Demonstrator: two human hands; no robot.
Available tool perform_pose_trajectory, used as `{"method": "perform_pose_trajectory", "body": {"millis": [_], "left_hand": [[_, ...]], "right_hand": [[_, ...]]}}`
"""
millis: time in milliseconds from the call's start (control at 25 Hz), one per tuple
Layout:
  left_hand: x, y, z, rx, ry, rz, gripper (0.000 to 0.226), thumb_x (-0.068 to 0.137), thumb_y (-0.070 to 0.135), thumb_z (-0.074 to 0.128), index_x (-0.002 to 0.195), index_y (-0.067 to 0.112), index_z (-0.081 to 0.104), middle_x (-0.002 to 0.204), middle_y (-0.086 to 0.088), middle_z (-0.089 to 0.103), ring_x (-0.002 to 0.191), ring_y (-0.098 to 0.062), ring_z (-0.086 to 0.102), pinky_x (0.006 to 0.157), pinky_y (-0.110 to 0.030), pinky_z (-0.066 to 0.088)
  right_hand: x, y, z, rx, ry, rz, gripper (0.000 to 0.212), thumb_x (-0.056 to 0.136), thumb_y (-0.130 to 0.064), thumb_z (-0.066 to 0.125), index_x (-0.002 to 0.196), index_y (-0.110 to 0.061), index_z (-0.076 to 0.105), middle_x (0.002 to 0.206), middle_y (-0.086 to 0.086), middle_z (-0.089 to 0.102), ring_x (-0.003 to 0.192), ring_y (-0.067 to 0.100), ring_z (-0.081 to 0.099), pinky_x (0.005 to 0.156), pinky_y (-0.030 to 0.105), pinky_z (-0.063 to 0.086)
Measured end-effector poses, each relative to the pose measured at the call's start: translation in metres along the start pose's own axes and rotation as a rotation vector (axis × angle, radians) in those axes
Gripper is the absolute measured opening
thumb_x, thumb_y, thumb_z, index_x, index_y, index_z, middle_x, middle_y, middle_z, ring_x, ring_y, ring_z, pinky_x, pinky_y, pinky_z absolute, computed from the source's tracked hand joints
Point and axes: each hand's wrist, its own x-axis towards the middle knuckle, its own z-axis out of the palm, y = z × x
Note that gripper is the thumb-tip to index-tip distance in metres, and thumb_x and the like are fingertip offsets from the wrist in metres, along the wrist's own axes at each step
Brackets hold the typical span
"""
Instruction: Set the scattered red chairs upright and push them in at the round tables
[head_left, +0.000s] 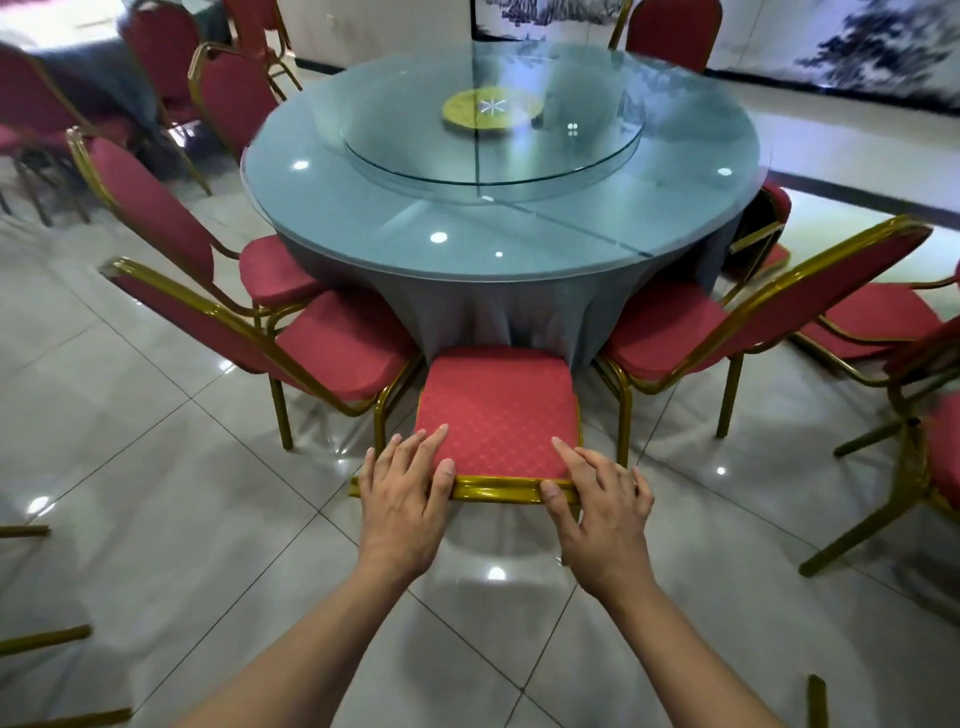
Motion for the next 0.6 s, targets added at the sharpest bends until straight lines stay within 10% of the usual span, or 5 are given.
{"method": "perform_pose_trajectory", "body": {"millis": [600], "left_hand": [[0.076,0.009,0.008,-0.018,0.017,-0.077,0.068,0.095,0.069,0.005,0.147,0.045,0.042,0.155,0.008,0.043,0.152,-0.014,0.019,0.125,-0.042,0.002]], "right_hand": [[0.079,-0.001,0.002,-0.015,-0.044,0.024,0.069,0.096,-0.077,0.01,0.151,-0.045,0.037,0.135,-0.009,0.05,0.132,0.013,0.041,0.121,0.053,0.012]]}}
